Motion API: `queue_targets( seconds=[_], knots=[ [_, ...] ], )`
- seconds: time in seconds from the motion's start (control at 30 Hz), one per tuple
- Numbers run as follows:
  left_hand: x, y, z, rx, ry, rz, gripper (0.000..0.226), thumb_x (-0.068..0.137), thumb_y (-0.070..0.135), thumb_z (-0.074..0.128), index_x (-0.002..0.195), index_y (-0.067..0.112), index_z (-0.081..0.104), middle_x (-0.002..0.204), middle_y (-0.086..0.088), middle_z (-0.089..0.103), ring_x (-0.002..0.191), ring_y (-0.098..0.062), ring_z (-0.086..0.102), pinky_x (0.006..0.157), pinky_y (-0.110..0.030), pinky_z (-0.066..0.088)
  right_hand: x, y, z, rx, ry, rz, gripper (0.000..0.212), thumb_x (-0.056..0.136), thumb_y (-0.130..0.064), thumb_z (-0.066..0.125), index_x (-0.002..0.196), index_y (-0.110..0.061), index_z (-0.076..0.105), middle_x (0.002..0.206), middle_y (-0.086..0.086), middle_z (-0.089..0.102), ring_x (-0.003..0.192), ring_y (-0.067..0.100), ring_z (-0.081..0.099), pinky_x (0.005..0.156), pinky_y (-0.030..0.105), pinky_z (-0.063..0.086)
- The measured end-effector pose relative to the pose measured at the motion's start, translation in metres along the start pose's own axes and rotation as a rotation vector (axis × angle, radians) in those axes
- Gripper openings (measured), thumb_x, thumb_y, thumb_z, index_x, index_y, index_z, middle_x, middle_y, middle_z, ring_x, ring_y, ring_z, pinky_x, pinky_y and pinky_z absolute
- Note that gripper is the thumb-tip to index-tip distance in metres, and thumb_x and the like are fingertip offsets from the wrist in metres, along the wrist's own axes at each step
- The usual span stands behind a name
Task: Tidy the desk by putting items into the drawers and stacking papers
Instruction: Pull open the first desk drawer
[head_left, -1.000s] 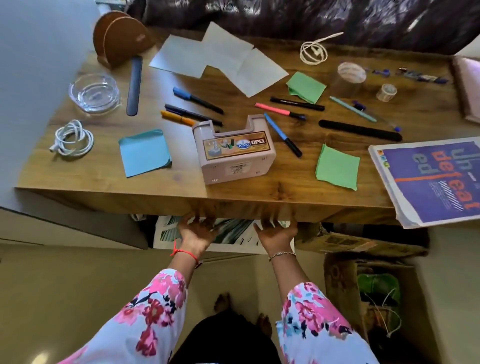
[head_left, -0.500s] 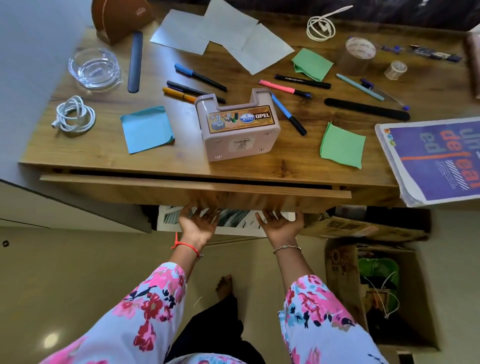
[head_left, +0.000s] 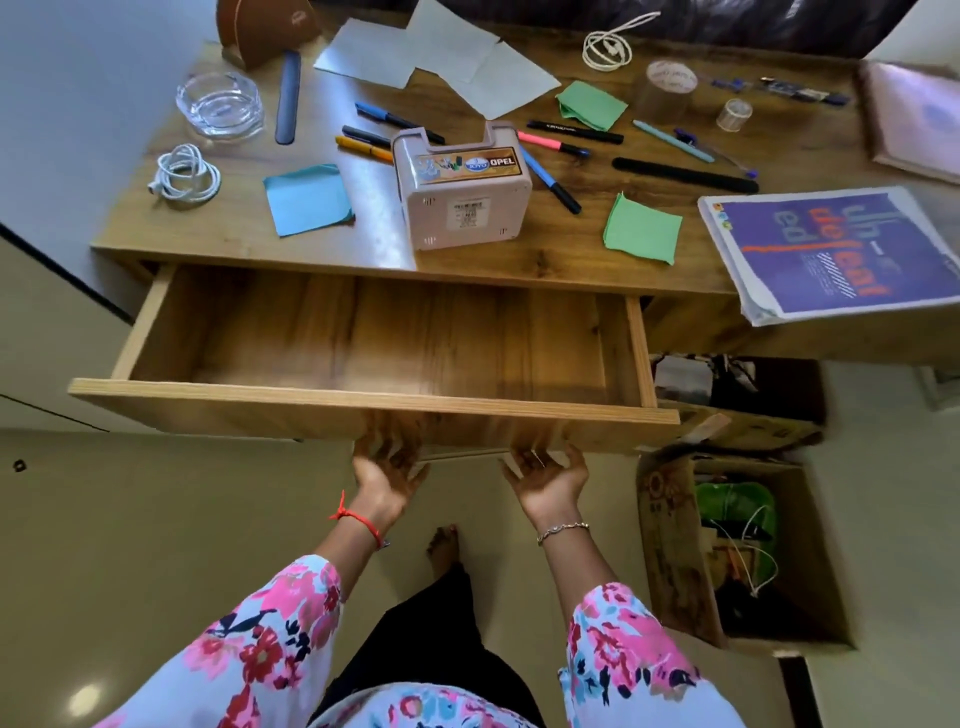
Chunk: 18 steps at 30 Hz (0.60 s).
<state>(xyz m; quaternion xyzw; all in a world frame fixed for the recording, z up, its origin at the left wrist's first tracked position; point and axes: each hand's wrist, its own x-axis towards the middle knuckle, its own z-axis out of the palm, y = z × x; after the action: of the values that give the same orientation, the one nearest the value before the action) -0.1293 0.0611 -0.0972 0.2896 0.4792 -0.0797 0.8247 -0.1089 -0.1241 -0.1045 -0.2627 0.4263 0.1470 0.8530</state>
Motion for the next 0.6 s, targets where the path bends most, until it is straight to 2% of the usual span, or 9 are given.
queue_targets(
  seconds=[0.07,0.1,0.17,0.2,0.27,0.33,0.43,0.53,0.6],
  knots=[
    [-0.016,-0.01,-0.01,0.17,0.109,0.042,0.027,0.094,0.038,0.032,0.096,0.021,0.052,0.103,-0.007,0.053,0.092,-0.02,0.052,0.082,-0.035,0.041,-0.017,0.009,-0.014,-0.057,0.02,-0.016,0.01,0.066,-0.025,0.047,0.073,-0.02,0.051,0.08,0.004,0.056,0.081,0.022,0.055,0.078,0.039,0.042],
    [-0.025,-0.015,-0.017,0.323,0.226,0.109,0.028,0.095,0.035,0.034,0.11,0.017,0.05,0.117,-0.008,0.049,0.106,-0.024,0.049,0.091,-0.035,0.04,-0.025,0.014,-0.02,-0.096,0.044,-0.018,0.006,0.074,-0.021,0.044,0.07,-0.019,0.05,0.077,0.004,0.055,0.076,0.021,0.054,0.075,0.037,0.043],
    [-0.047,-0.018,-0.03,0.581,0.486,0.435,0.053,0.09,0.022,0.052,0.135,0.003,0.032,0.142,-0.021,0.03,0.133,-0.033,0.028,0.11,-0.035,0.022,-0.04,0.025,-0.028,-0.317,0.134,-0.009,0.021,0.085,-0.012,0.039,0.066,-0.016,0.049,0.072,0.006,0.053,0.065,0.02,0.052,0.064,0.031,0.042],
    [-0.061,-0.017,-0.036,0.668,0.535,0.68,0.063,0.085,0.012,0.058,0.137,-0.001,0.026,0.144,-0.025,0.023,0.135,-0.037,0.021,0.11,-0.033,0.015,-0.054,0.03,-0.027,-0.497,0.141,-0.009,0.026,0.088,-0.01,0.037,0.067,-0.014,0.052,0.071,0.007,0.054,0.062,0.019,0.051,0.059,0.029,0.041],
    [-0.088,-0.014,-0.048,0.817,0.478,1.13,0.064,0.079,0.004,0.063,0.134,0.0,0.031,0.139,-0.025,0.027,0.131,-0.035,0.024,0.106,-0.03,0.018,-0.085,0.036,-0.018,-0.937,0.02,-0.029,0.028,0.092,-0.011,0.039,0.074,-0.01,0.06,0.072,0.007,0.06,0.062,0.017,0.054,0.056,0.027,0.043],
    [-0.1,-0.007,-0.058,0.967,0.375,1.366,0.058,0.079,0.008,0.062,0.13,0.004,0.036,0.136,-0.022,0.032,0.129,-0.033,0.027,0.108,-0.036,0.023,-0.114,0.035,-0.002,-1.22,-0.223,-0.127,0.023,0.093,-0.015,0.047,0.081,-0.005,0.065,0.078,0.009,0.066,0.065,0.014,0.06,0.057,0.024,0.047],
    [-0.104,0.003,-0.062,1.269,0.253,1.397,0.041,0.087,0.016,0.055,0.126,0.009,0.046,0.141,-0.013,0.037,0.136,-0.027,0.024,0.115,-0.046,0.007,-0.148,0.037,0.024,-1.324,-0.477,-0.378,0.018,0.09,-0.016,0.054,0.086,-0.004,0.067,0.085,0.01,0.069,0.07,0.014,0.064,0.057,0.02,0.05],
    [-0.103,0.008,-0.06,1.561,0.136,1.229,0.031,0.095,0.025,0.047,0.122,0.012,0.056,0.134,-0.008,0.052,0.132,-0.021,0.038,0.116,-0.047,0.0,-0.154,0.042,0.038,-1.508,-0.393,-0.891,0.019,0.088,-0.016,0.056,0.096,-0.005,0.068,0.097,0.01,0.07,0.084,0.015,0.063,0.073,0.026,0.051],
    [-0.105,0.009,-0.061,1.662,0.127,1.211,0.032,0.095,0.029,0.046,0.12,0.013,0.059,0.126,-0.007,0.059,0.124,-0.021,0.047,0.115,-0.044,0.005,-0.149,0.041,0.033,-1.713,-0.367,-0.981,0.027,0.09,-0.018,0.052,0.109,-0.005,0.065,0.113,0.01,0.067,0.103,0.019,0.06,0.091,0.032,0.048]
  ],
)
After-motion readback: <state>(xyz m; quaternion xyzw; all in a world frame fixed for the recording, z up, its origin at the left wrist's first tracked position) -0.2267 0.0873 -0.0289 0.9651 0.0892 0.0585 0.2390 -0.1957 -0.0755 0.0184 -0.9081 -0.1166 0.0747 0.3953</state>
